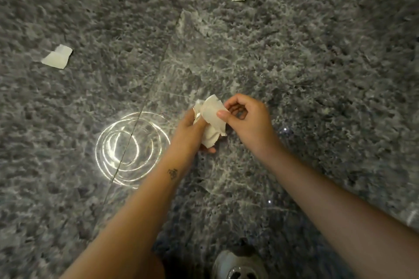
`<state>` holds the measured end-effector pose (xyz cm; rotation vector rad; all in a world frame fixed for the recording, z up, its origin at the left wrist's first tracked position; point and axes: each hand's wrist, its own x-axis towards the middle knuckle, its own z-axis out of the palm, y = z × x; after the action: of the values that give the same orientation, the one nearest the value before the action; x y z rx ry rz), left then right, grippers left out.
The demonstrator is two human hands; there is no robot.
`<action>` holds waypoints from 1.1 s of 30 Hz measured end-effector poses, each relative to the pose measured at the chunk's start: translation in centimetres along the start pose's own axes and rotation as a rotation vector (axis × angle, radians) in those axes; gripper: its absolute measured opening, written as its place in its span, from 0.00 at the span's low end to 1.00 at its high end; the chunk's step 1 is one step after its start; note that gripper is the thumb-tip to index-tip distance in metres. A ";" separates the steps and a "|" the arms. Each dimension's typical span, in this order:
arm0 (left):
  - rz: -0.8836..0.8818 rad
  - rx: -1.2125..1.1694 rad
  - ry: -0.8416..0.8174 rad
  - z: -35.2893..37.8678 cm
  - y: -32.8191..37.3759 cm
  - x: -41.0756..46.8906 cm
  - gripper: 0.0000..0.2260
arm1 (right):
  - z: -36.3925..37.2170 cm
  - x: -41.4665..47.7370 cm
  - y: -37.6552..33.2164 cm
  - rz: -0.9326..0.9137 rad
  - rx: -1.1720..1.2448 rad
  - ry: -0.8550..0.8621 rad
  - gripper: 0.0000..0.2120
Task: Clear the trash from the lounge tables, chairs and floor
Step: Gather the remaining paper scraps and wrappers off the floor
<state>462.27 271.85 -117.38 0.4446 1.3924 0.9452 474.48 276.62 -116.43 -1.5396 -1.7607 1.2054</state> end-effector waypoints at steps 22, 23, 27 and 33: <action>0.114 0.120 0.148 -1.6 7.1 -3.7 0.07 | 0.4 -1.2 -5.8 0.033 0.394 0.191 0.09; 0.116 0.109 0.161 -1.7 7.9 -4.7 0.04 | 0.2 -1.5 -7.0 0.044 0.400 0.194 0.09; 0.100 0.051 0.206 -0.7 10.9 -9.7 0.02 | -1.7 -3.9 -12.4 0.073 0.359 0.153 0.10; -0.010 0.019 0.220 2.9 18.4 -18.0 0.08 | -9.4 -6.3 -20.7 0.139 0.271 0.094 0.10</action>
<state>461.23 269.29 -91.61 0.3548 1.6019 0.9966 473.21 274.04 -93.01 -1.5478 -1.3863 1.3528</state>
